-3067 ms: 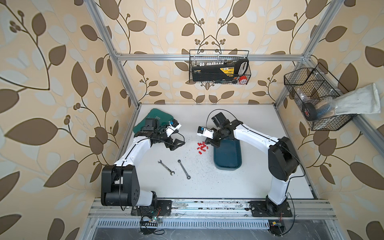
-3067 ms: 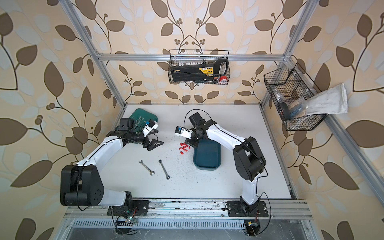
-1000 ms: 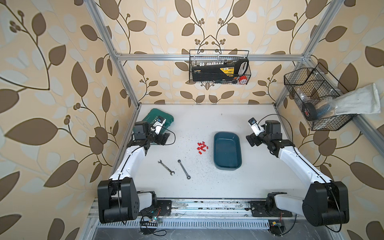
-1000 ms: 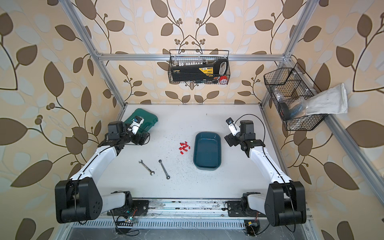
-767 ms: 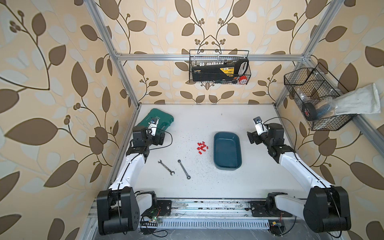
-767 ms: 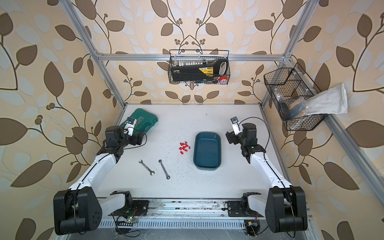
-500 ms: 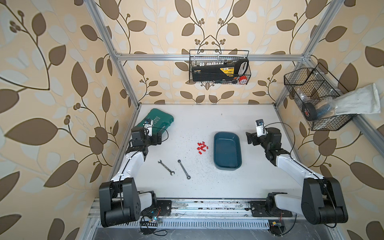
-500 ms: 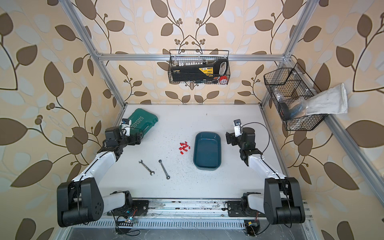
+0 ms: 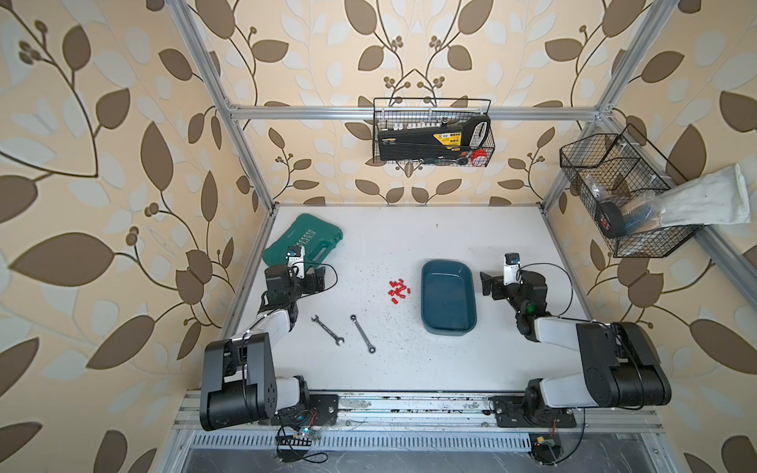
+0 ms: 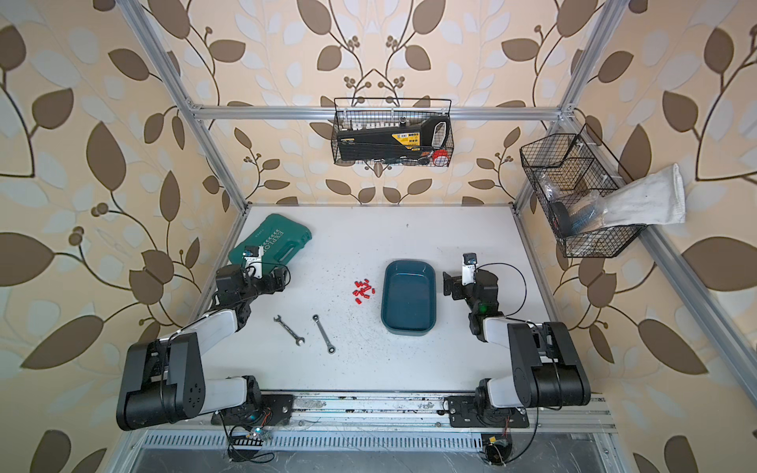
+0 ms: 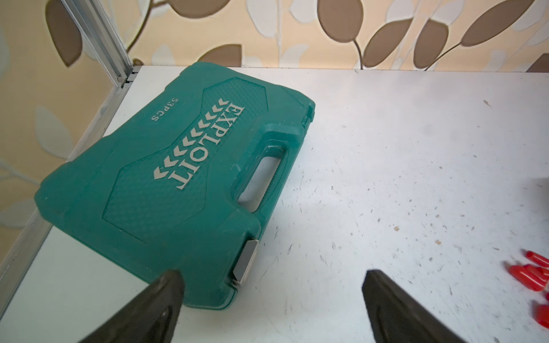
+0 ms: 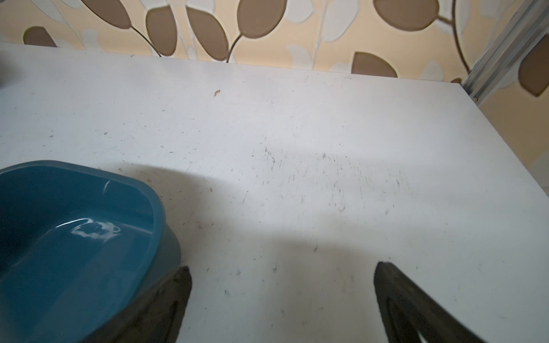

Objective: Take the screw protection sleeves out of the storage box
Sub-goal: Reset both arms

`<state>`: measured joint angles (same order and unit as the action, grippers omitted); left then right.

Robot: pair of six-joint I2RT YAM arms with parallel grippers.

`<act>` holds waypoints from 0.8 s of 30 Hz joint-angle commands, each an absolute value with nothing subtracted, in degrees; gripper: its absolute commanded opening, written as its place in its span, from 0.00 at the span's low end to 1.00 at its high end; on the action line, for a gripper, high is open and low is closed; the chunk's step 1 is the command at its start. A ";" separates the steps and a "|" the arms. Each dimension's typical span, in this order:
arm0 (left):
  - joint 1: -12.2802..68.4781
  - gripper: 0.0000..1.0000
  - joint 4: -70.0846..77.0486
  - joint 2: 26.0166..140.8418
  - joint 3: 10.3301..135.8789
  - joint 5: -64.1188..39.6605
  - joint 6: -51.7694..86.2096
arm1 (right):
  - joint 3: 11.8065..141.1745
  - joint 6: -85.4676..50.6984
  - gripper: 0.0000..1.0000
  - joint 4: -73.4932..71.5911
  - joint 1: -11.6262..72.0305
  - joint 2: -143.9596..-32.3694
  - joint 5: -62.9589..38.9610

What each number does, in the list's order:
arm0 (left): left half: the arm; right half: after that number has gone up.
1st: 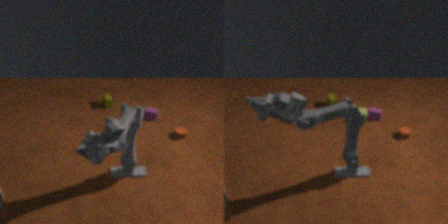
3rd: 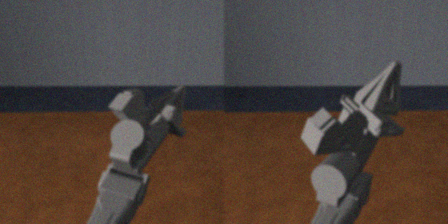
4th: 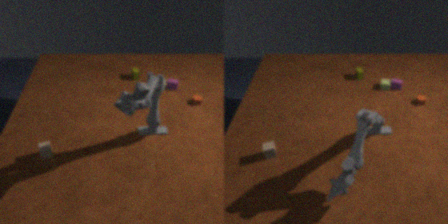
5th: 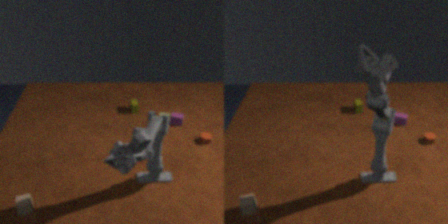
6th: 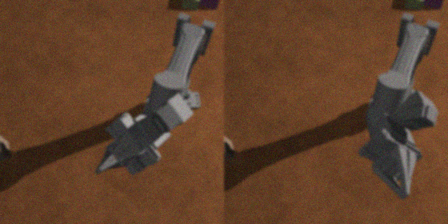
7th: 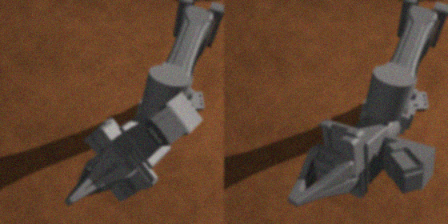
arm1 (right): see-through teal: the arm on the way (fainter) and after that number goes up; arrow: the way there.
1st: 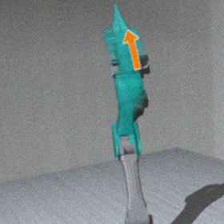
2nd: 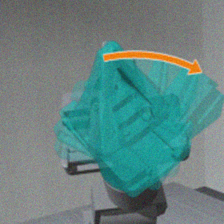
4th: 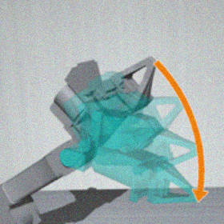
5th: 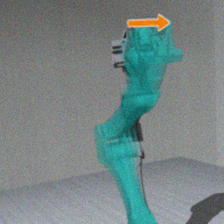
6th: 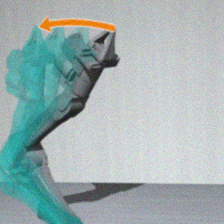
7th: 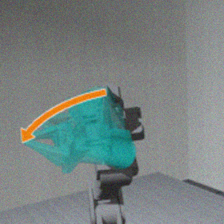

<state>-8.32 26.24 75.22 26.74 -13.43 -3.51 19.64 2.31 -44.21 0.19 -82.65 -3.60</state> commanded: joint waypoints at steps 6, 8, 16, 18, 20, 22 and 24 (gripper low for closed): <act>-8.70 0.99 29.15 67.13 22.49 -12.70 -6.47 | 16.10 1.54 0.99 -58.14 -0.09 -86.39 -3.54; -8.70 0.99 25.40 66.88 23.56 -12.04 -6.05 | 16.27 1.41 0.99 -58.58 -0.09 -86.92 -3.62; -8.79 0.99 32.61 69.69 19.04 -10.54 -6.32 | 17.44 1.58 0.99 -56.08 -0.10 -86.87 -3.88; -8.79 0.99 35.10 71.71 18.15 -9.48 -6.55 | 17.40 1.58 0.99 -56.08 -0.11 -86.88 -3.97; -8.88 0.99 34.34 72.57 19.57 -8.33 -5.93 | 17.32 1.58 0.99 -56.07 -0.18 -86.89 -4.03; -9.34 0.99 33.62 72.69 19.93 -8.17 -5.30 | 17.40 1.58 0.99 -56.13 -0.20 -86.90 -4.01; -9.88 0.99 34.25 71.86 19.17 -8.47 -4.66 | 17.49 1.58 0.99 -56.07 -0.18 -86.86 -4.19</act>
<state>-8.82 30.30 72.79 18.72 -9.30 -5.69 16.78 2.31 -55.61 0.19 -86.32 -3.64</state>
